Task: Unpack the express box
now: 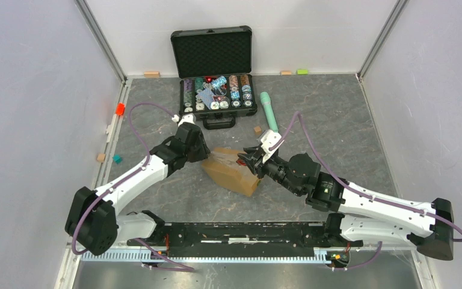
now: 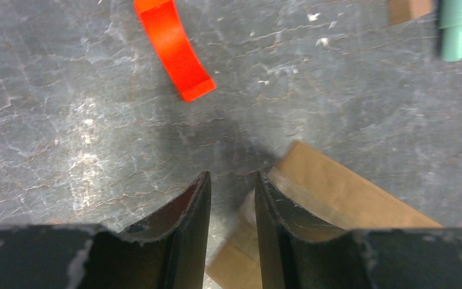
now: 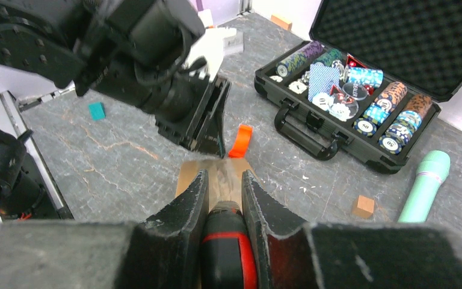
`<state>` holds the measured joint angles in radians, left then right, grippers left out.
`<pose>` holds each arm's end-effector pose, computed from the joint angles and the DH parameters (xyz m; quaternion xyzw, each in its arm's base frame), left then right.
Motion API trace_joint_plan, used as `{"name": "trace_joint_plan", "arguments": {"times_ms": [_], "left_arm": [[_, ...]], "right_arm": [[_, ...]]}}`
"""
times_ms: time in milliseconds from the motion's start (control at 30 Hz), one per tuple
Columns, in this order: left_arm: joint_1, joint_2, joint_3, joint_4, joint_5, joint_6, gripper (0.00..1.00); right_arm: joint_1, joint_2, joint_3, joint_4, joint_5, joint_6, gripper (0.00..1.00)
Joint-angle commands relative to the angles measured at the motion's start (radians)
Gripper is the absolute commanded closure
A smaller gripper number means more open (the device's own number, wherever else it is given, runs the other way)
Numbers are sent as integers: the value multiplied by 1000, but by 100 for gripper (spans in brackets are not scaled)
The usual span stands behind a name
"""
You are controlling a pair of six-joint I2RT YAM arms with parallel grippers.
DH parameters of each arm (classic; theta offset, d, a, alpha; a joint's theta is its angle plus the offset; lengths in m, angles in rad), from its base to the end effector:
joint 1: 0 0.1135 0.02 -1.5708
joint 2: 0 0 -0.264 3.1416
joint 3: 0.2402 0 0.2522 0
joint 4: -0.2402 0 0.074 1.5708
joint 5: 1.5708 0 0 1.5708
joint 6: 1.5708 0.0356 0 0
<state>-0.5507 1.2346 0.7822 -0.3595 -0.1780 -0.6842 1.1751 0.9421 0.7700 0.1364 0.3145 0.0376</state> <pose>0.2202 -0.1278 0.2305 -0.0946 0.9209 -0.1463 0.3486 0.0966 0.2026 0.3403 -0.2912 0.6574 0.2982 0.6278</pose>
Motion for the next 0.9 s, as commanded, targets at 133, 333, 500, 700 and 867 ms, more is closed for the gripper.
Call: {"name": "trace_joint_plan", "arguments": {"times_ms": [133, 333, 500, 700, 867], "left_arm": [[9, 30, -124, -13, 19, -87, 63], [8, -26, -179, 44, 64, -120, 63], [8, -79, -178, -23, 25, -99, 59], [8, -202, -126, -174, -80, -65, 50], [7, -382, -98, -245, -77, -56, 41]], "right_arm": [[0, 64, 124, -13, 9, 26, 100], [-1, 138, 118, 12, -70, 3, 100], [0, 226, 145, -2, -133, -29, 100], [0, 320, 195, -39, -194, -112, 100], [-10, 386, 240, -52, -203, -119, 100]]}}
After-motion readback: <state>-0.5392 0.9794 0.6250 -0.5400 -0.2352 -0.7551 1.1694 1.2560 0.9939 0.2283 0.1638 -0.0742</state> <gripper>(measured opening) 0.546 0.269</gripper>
